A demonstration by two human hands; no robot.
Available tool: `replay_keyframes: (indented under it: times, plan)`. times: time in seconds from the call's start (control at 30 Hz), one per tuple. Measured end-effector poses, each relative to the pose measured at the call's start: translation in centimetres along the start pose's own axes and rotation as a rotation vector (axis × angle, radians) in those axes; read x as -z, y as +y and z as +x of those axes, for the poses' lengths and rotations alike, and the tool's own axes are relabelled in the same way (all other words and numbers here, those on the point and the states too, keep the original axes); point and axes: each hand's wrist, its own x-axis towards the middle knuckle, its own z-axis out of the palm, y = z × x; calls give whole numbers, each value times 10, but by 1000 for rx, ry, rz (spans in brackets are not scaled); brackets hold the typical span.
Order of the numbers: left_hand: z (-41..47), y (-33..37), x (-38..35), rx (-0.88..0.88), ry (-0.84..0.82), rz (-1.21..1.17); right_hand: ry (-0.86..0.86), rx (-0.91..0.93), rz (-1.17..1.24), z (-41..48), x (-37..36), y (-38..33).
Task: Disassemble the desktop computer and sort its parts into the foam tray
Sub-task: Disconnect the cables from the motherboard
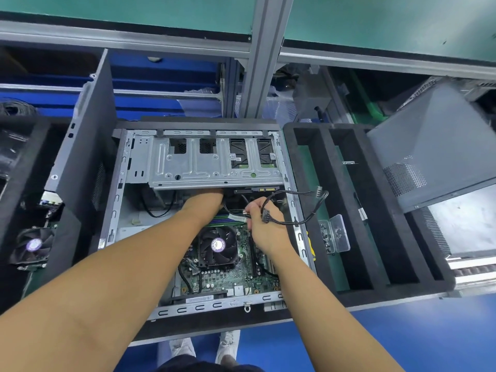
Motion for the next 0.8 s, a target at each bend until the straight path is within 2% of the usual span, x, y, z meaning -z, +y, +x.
replay_keyframes:
  times: [0.17,0.33,0.5,0.57,0.67,0.73,0.8]
  plan:
    - [-5,7,6,54,-7,-42,-18,8,14,0,0,1]
    - [-26,6,20,104,108,20,-23,25,31,-1,-1,-4]
    - [-52,2,33,26,91,17,-68,8,-98,-2,3,-23]
    - [-62,0,42,-38,60,-81,-134,51,-100,-4,5,-35]
    - [-78,4,61,-77,-88,-241,-286,122,26,-7,15,-52]
    - [-88,6,81,-140,-290,-320,-339,133,65,-9,27,-60]
    - [-95,8,104,-230,-535,-563,-307,168,7,-10,39,-67]
